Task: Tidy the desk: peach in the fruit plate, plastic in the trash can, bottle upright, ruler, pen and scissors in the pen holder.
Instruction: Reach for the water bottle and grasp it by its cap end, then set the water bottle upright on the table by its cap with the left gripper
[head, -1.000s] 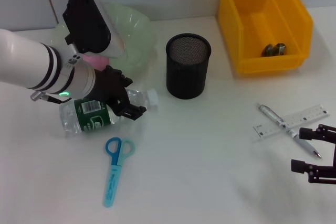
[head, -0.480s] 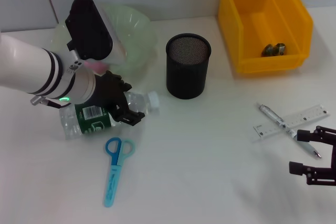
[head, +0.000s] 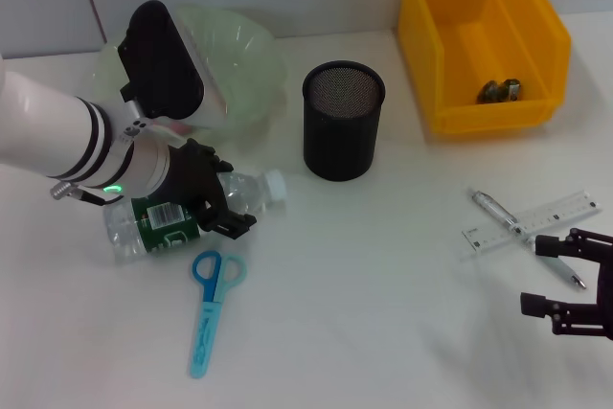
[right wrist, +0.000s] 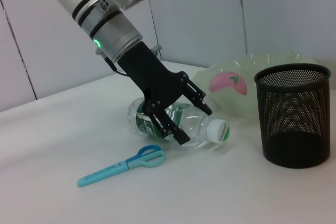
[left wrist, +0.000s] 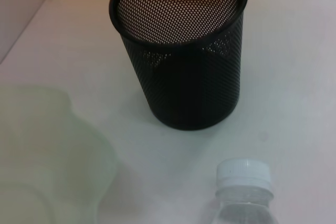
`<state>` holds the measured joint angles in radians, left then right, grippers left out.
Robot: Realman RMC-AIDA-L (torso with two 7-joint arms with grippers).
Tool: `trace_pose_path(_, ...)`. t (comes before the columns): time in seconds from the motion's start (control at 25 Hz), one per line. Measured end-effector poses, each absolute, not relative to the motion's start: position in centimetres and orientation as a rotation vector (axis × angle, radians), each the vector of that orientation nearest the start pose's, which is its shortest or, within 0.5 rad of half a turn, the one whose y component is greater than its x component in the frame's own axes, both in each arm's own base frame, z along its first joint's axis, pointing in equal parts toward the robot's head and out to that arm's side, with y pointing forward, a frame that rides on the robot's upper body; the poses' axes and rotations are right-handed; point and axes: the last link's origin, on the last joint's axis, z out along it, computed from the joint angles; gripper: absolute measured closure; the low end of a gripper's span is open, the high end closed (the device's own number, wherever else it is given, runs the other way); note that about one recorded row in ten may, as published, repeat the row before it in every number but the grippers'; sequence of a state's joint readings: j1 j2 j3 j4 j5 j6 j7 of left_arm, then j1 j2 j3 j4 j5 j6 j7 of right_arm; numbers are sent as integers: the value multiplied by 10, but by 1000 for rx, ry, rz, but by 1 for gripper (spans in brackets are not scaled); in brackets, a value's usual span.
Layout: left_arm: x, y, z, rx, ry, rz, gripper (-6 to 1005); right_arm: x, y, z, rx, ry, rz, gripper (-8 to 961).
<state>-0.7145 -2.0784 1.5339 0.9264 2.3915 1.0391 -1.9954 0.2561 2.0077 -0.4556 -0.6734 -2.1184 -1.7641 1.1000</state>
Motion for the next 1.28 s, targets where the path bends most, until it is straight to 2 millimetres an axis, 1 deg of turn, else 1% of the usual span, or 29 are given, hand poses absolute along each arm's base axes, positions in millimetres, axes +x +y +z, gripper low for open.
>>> trace_pose_path(0.48,-186,388,-75,-2780,-176,407,255,353,232,48,-2628,597,610,122)
trace_pose_path(0.76,-183,384,-82,-2803,-125,441,258,353,232,48,-2627,602,611,123)
trace_pose_path(1.28,-180,382,-81,-2811,-127,428,258,353,233,49,-2620,615,620,123)
